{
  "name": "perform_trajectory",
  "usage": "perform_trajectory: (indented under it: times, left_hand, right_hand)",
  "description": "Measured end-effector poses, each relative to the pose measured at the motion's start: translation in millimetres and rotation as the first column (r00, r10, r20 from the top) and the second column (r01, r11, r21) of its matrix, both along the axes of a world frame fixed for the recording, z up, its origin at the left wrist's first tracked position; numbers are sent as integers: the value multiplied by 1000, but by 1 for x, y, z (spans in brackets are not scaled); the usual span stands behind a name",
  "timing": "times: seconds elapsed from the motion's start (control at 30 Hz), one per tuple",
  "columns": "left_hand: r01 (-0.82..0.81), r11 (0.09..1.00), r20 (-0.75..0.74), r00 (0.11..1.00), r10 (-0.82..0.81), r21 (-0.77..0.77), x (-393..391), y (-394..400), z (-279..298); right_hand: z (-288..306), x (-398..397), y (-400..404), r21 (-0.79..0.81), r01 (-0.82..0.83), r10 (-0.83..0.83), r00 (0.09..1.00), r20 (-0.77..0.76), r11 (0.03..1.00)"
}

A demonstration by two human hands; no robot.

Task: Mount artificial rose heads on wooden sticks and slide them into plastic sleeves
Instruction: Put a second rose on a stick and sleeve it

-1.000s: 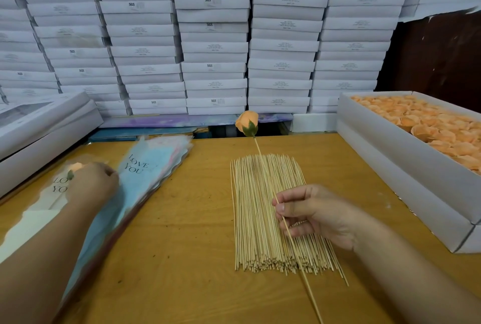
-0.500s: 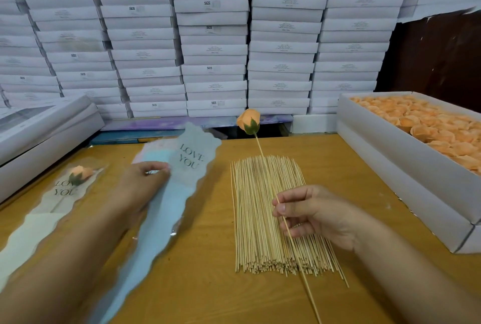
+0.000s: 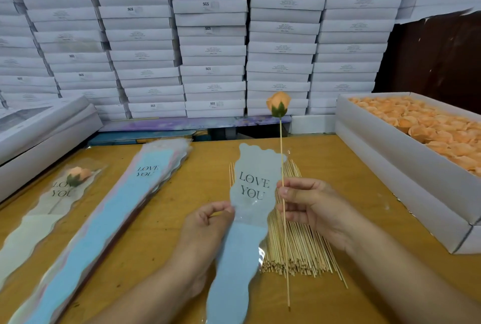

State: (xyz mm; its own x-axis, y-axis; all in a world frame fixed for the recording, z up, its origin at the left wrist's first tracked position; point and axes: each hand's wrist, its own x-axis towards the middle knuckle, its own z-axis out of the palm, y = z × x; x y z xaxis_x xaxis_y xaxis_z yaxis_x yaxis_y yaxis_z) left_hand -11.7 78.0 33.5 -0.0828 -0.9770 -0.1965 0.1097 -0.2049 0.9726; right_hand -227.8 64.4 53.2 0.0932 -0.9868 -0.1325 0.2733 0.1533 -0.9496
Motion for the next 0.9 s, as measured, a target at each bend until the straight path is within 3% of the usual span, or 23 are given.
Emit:
perform_trajectory:
  times: [0.43,0.67,0.8,0.9]
  left_hand:
    - [134,989,49,989,-136,58,5,14,2]
    - [359,920,268,881,-389,155,18,20,3]
    - [321,944,318,889,-328,74,19,9,15]
    - [277,961,236,934,-270,2,14,-8,28]
  right_hand:
    - [0,-4,-2,14,68,-67,998,-13,998]
    - [3,-4,-1,-32,72,-74,996,-48,997]
    - [1,0,1,-27,45,-47,996,-79,999]
    - [-2,5,2,-7,21,-21,996,-85,1000]
